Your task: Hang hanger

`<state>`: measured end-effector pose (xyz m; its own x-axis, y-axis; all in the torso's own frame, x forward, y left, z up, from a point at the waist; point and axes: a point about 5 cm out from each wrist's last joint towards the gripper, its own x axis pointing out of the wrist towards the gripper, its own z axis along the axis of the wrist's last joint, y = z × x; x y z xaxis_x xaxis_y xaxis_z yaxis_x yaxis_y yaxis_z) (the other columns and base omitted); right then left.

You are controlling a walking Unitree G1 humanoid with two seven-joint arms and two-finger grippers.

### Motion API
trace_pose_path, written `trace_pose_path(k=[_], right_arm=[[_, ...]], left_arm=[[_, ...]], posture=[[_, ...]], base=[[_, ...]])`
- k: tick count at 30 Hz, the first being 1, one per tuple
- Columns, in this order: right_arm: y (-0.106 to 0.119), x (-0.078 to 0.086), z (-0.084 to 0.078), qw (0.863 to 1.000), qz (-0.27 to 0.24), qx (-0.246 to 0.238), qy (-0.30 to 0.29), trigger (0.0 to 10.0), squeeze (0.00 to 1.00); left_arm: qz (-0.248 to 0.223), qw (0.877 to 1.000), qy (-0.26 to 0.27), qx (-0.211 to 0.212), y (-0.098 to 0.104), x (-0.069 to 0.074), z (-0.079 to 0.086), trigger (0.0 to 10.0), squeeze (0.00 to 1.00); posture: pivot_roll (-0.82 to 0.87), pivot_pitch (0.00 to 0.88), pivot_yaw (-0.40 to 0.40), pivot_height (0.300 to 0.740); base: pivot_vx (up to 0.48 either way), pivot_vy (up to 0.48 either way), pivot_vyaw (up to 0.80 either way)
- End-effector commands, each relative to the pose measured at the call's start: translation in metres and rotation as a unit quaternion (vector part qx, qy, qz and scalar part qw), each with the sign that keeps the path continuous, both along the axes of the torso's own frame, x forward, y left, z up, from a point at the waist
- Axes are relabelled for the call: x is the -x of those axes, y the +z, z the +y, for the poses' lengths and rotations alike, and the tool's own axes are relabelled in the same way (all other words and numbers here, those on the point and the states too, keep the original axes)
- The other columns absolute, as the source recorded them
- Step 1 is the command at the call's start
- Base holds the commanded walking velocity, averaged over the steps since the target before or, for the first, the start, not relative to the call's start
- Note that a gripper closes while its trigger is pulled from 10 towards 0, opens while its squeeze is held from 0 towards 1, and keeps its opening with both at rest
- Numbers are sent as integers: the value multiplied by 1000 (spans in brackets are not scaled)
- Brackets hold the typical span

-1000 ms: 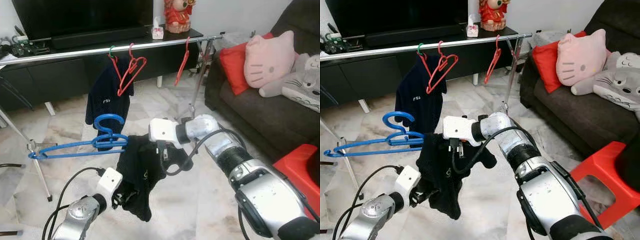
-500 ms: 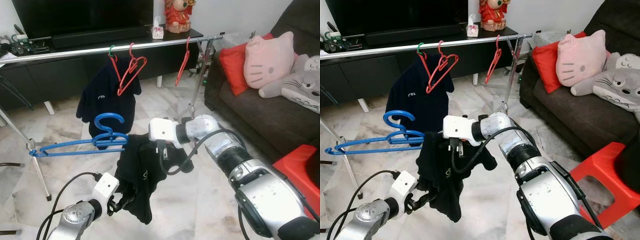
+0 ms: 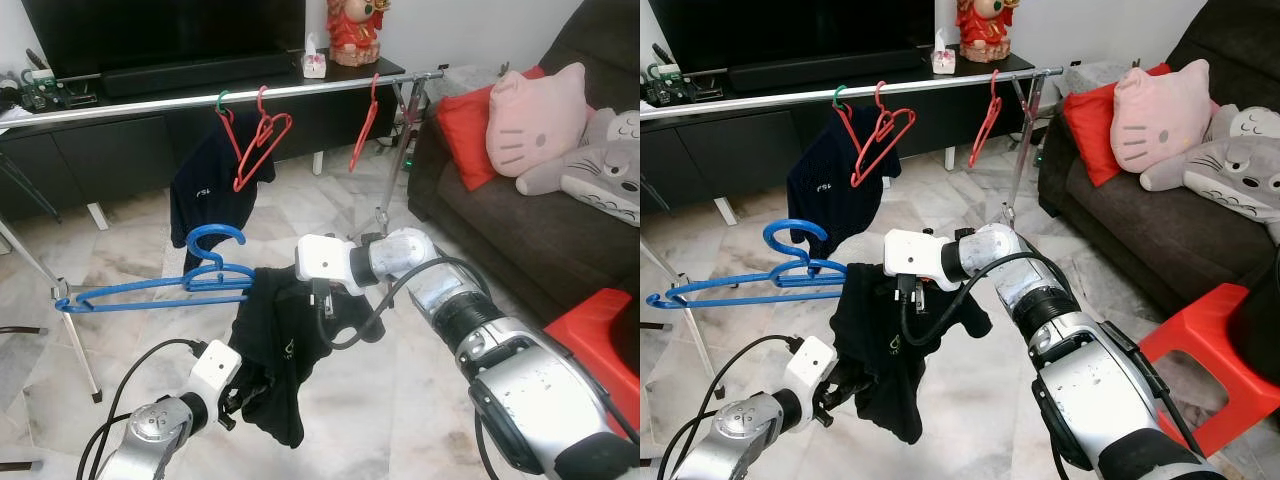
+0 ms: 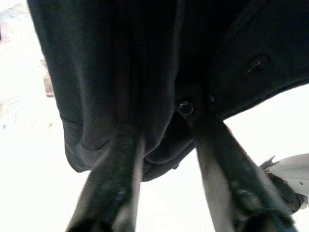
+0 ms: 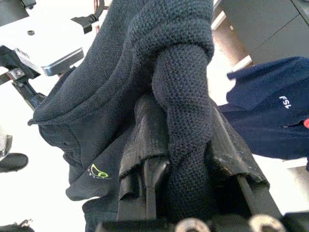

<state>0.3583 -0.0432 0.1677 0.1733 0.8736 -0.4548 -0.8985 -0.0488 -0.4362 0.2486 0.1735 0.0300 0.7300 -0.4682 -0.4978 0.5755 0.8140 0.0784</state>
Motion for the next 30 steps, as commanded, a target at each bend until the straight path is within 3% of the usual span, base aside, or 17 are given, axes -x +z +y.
trace_pose_path(k=[1,2,3,5,6,11,18,19,30], right_arm=[[17,-4,6,1000,-21,-19,3,10000,0],[17,-2,9,1000,-17,-21,12,10000,0],[16,-1,9,999,-15,-22,17,10000,0],[16,0,11,999,-15,-24,20,10000,0],[16,0,11,999,-15,-24,19,10000,0],[13,1,11,1000,-14,-17,20,10000,0],[13,2,12,999,-11,-21,27,10000,0],[16,0,13,999,-13,-25,22,10000,0],[19,-1,15,999,-14,-31,16,10000,0]], left_arm=[[2,1000,-3,6,0,-2,-1,3412,0],[1,1000,-2,3,0,-3,-2,4471,0],[0,1000,-1,2,0,-4,-2,4471,0],[-4,1000,2,1,0,-6,-2,6471,0],[-6,1000,6,1,0,-7,-2,6706,0],[-4,1000,11,-3,-1,-8,-1,6275,0],[-8,1000,24,-4,-2,-10,2,6431,0],[-7,999,44,-8,-8,-10,7,0,0],[-2,997,82,11,-19,-8,11,0,0]], posture=[[-72,0,-58,740],[-70,0,-60,740],[-70,0,-60,740],[-73,0,-59,740],[-73,0,-59,740],[-74,0,-60,740],[-73,0,-61,740],[-79,0,-59,740],[-82,0,-60,740]], base=[[0,0,0],[0,0,0],[0,0,0],[0,0,0],[0,0,0],[0,0,0],[0,0,0],[0,0,0],[0,0,0]])
